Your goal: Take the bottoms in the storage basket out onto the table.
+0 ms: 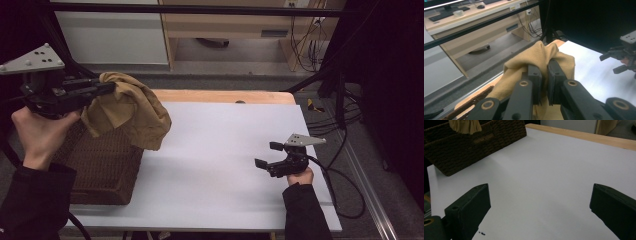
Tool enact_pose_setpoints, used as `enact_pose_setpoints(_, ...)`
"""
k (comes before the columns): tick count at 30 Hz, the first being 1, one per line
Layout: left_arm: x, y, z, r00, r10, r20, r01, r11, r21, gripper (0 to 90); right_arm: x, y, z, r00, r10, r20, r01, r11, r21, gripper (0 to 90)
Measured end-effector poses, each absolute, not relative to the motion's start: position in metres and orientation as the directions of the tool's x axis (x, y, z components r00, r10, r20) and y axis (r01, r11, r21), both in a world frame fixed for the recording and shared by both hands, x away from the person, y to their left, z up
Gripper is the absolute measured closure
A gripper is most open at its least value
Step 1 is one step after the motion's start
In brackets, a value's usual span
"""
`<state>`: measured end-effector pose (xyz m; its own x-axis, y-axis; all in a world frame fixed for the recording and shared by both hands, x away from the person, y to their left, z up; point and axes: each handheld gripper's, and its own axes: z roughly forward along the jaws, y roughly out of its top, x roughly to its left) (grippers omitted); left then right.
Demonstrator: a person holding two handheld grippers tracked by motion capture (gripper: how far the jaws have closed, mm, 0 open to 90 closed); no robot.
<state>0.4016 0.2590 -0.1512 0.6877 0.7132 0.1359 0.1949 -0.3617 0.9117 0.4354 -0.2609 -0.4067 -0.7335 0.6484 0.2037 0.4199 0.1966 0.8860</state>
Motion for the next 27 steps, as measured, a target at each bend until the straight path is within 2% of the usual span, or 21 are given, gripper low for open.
enact_pose_setpoints(27,0.414,0.214,-0.173,0.764,0.637,0.101,0.202,-0.385,0.901,83.0,0.436,-0.261,-0.407,-0.733,0.649,0.203,0.42,0.198,0.886,3.8)
